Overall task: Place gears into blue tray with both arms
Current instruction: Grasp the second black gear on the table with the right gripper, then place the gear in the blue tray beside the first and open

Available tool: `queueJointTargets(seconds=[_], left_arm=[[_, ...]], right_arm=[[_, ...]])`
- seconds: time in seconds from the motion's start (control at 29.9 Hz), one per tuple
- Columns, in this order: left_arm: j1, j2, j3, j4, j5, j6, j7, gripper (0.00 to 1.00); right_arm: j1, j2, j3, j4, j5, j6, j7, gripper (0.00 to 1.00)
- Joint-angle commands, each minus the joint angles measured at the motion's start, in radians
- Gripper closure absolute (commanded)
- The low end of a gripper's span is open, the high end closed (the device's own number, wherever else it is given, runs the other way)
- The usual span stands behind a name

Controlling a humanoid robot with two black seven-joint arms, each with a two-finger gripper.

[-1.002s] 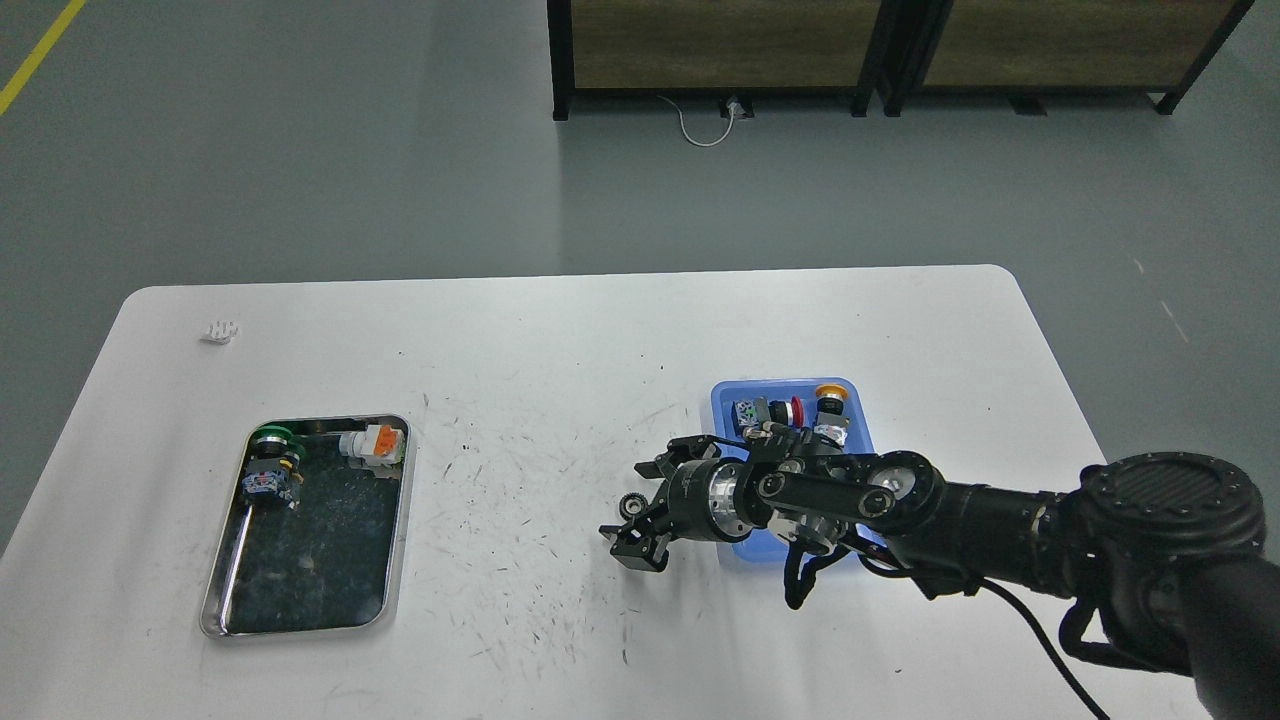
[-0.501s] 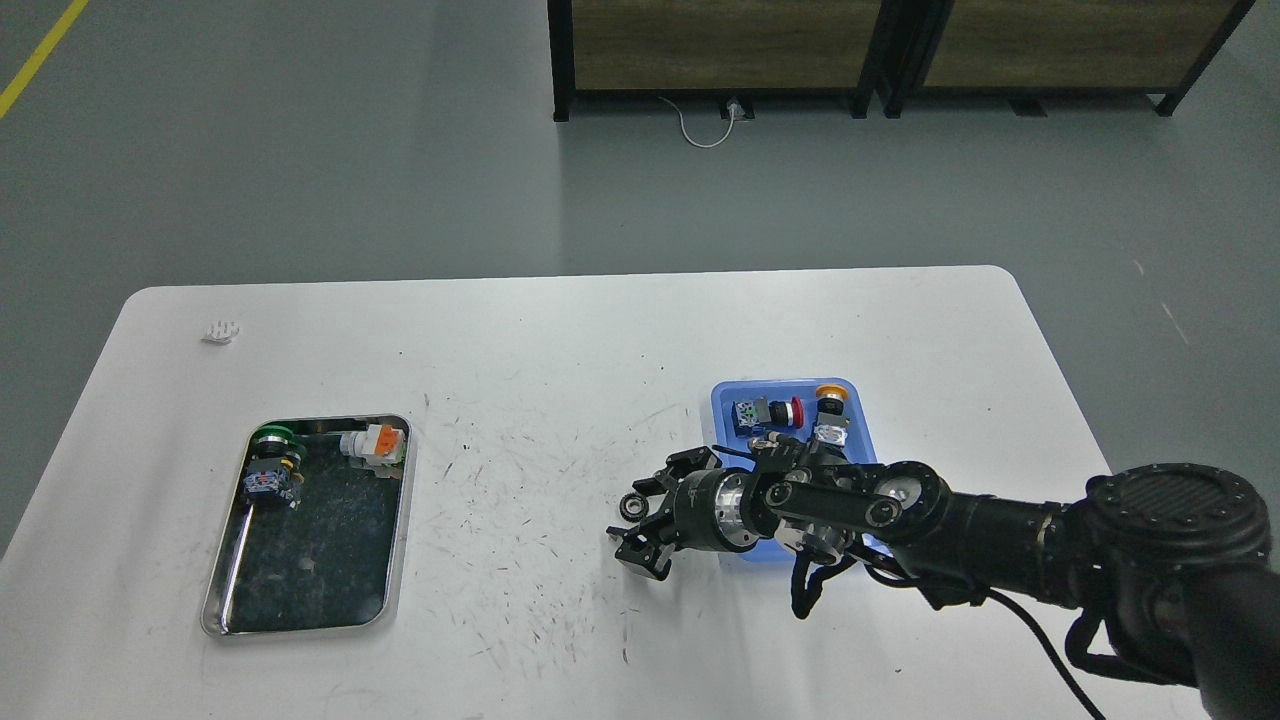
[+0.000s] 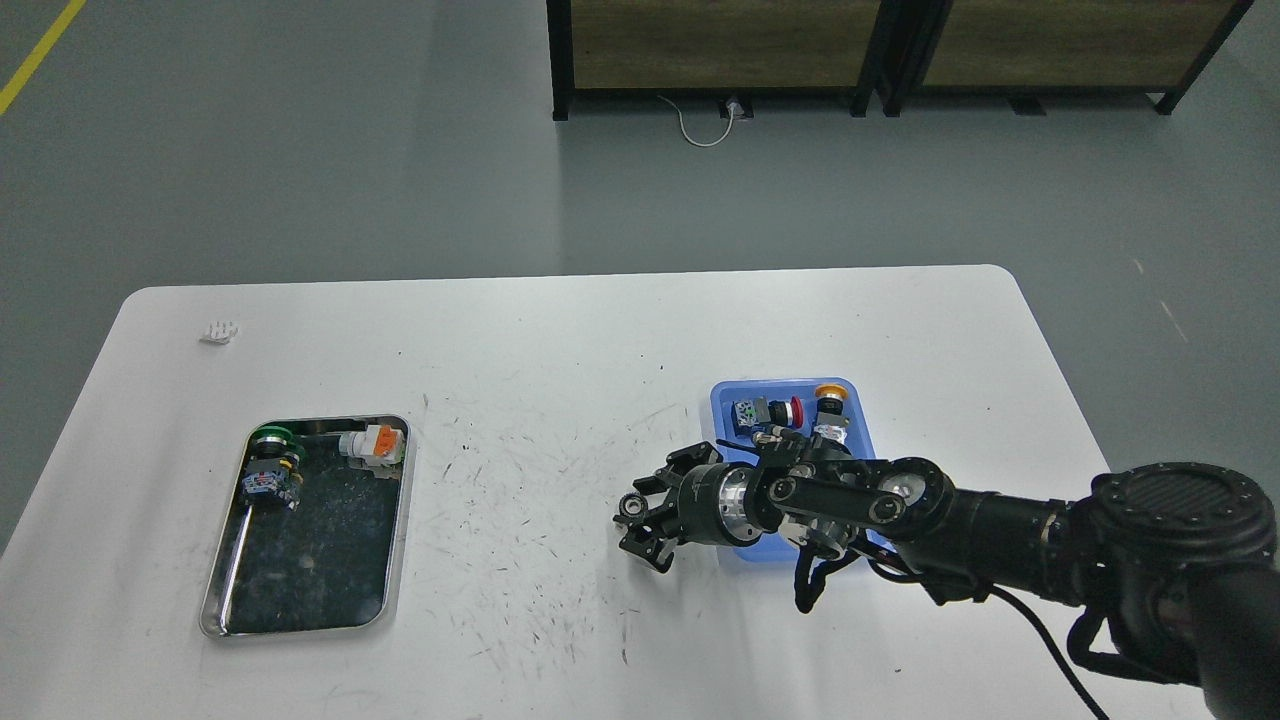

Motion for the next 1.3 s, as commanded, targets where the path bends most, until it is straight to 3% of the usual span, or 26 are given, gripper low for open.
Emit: queueJointTargets(seconds=[0.0,0.43,0.6,0.87,1.27], left_arm=[[0.0,0.001,0.0,0.0,0.0,0.0,0.0,0.03],[-0.002,0.003,0.0,0.0,0.0,0.0,0.0,0.03],[0.0,0.011,0.0,0.0,0.0,0.001,0.0,0.03],[0.006,0.008,0.0,0.001,0.0,0.009,0.0,0.03],[0.009,-0.037,0.002,0.003,0.003,0.034,0.006,0.03]], right_arm=[[0.0,0.002,0.001,-0.001,-0.001,0.0,0.002,0.58],[0.001,0.002,0.003,-0.002,-0.019,0.023,0.009,0.73],[0.012,-0.009,0.05,-0.002,-0.019,0.035,0.016,0.74],[0.053,-0.135,0.09,0.045,-0.016,0.064,0.022,0.74],[0.041,-0.438,0.093,0.24,-0.016,0.115,0.031,0.73]])
